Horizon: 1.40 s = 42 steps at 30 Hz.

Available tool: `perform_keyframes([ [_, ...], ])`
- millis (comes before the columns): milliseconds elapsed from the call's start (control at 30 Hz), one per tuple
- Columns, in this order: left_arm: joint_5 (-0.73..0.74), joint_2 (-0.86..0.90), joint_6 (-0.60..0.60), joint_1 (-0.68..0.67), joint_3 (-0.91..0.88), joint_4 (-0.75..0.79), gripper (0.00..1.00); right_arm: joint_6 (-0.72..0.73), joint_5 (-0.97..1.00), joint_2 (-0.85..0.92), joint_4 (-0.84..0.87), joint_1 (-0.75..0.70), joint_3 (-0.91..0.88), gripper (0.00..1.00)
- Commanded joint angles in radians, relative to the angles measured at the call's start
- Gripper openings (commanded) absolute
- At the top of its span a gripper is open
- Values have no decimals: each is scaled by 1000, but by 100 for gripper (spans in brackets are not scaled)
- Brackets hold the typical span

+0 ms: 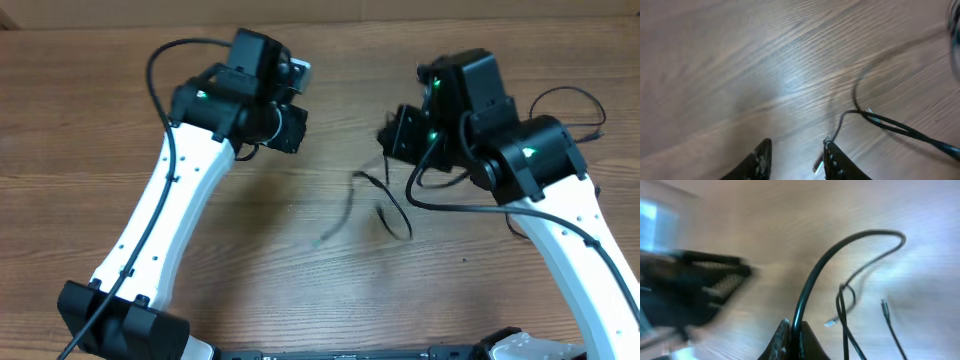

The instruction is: Untangle cables

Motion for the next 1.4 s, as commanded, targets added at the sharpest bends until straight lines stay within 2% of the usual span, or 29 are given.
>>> perform_keyframes([
  [0,172,-12,-137,-2,-49,16,36,13,98,50,-95,-2,14,4],
  [67,199,2,-187,-8,-97,55,38,9,108,68,-137,-2,14,4],
  [100,227,9,-220,-8,-136,91,45,0,99,71,-136,-2,14,4],
  [167,289,22,-231,-7,-185,150,46,-82,25,71,-91,-2,14,4],
  [267,420,76,-235,10,-232,232,46,-204,-209,71,89,-3,14,4],
  [367,412,118,-302,43,-232,245,43,-208,-283,71,272,-3,14,4],
  [433,415,139,-349,79,-232,259,43,-200,-291,71,332,-2,14,4],
  [500,435,162,-386,121,-232,286,44,-160,-220,74,306,-2,14,4],
  [600,486,178,-385,144,-232,301,45,-42,-18,93,138,-2,13,4],
  [700,486,200,-382,139,-236,298,45,11,103,130,14,-2,-17,4],
  [933,479,216,-376,97,-256,312,45,61,274,154,-16,-3,-182,4],
  [1133,463,216,-362,71,-256,328,46,99,297,154,-1,-3,-322,4],
  [1167,463,216,-362,61,-256,353,46,146,341,154,-12,-3,-360,4],
  [1367,458,217,-369,10,-257,393,47,197,430,154,-51,-2,-385,4],
])
